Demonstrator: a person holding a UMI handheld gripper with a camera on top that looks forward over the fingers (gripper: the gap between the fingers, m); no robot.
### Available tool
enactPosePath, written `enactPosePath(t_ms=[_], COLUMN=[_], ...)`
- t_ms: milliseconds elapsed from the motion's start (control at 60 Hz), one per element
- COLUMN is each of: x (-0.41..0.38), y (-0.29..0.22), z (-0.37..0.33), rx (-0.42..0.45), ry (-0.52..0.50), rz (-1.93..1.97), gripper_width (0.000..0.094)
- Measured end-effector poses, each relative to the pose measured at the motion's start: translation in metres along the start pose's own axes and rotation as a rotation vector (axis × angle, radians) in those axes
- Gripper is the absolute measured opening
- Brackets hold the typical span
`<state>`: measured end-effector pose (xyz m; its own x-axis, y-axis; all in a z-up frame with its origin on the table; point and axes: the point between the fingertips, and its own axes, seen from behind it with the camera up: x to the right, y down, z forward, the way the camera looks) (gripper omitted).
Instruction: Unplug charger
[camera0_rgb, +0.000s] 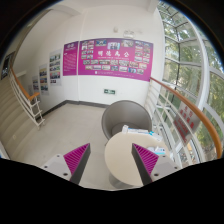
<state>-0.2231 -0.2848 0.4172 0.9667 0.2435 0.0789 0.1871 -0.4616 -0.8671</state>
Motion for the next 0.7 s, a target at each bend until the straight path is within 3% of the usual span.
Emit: enactPosePath(t_ms=[133,300,483,700], x=[0.003,0.037,0.109,0.241], y=[0.023,0.108,0.201,0.235], z=[0.009,0.050,0.106,0.210], rx=[-0.034,-0.103,-0.176,-0.104], ry=[0.007,0.005,0.074,0.200], rz=[0.014,0.042,0.062,0.058], gripper_width=[0.0857,0.0853,0.0857,0.0859])
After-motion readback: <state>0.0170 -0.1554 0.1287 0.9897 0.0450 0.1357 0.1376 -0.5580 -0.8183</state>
